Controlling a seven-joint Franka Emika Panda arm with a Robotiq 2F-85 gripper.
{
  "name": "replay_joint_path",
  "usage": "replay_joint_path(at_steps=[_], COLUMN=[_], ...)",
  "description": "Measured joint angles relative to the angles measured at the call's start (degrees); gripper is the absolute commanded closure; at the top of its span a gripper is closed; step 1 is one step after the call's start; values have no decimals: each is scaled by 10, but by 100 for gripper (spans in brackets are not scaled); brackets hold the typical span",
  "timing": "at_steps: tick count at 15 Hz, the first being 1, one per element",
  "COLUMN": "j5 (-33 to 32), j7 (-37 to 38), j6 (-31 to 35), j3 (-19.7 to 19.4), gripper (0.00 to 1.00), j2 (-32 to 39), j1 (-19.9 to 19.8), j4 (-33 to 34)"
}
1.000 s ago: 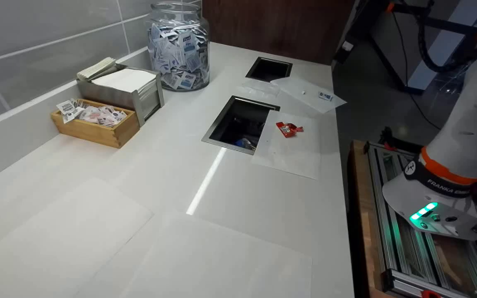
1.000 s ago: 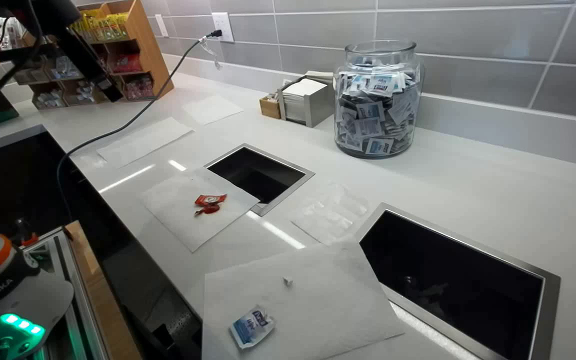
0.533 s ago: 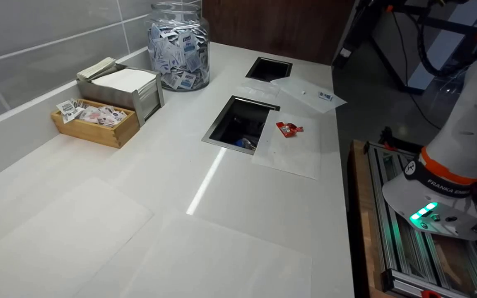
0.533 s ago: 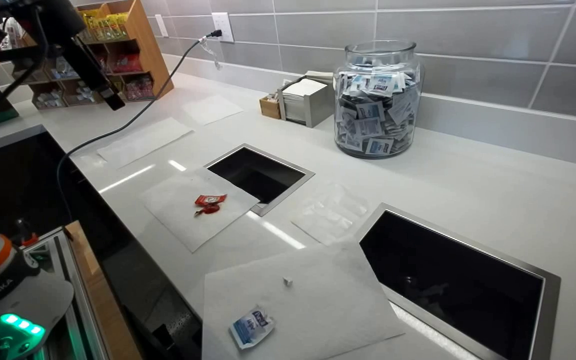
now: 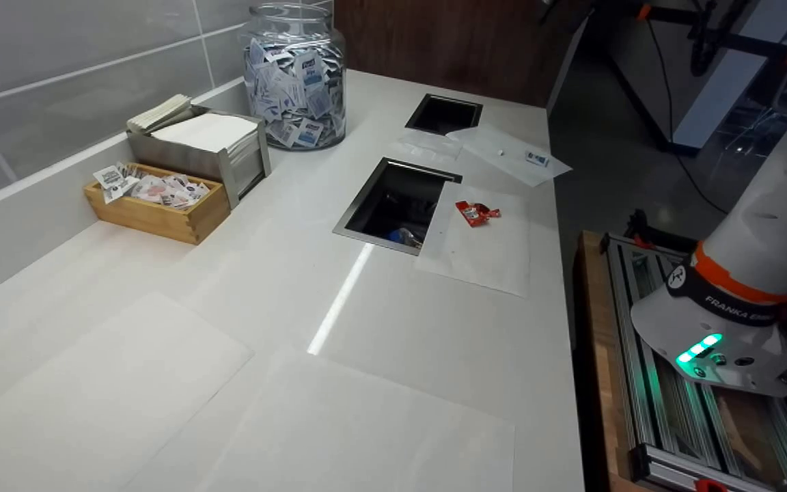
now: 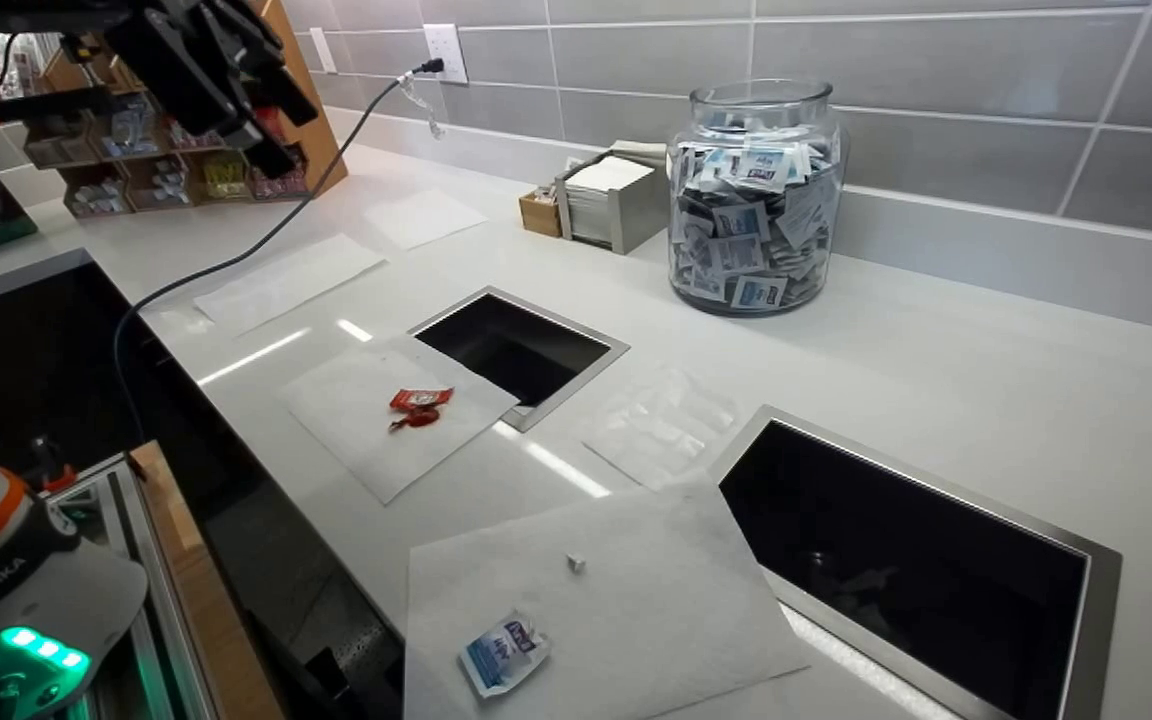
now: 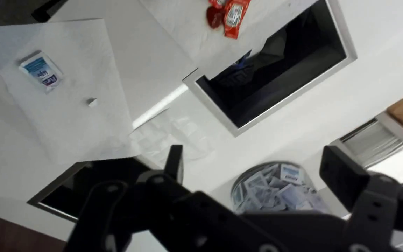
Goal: Use the napkin in the middle to wipe the counter
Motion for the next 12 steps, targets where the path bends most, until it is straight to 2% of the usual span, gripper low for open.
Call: replay_joint_path(at_steps=[4,12], j5=[-5,-2], j7=[34,40], j6=[51,51], j3=[-8,-9], gripper=[0,0], j2=[83,80], j1=[-42,-40], j4=[44,46])
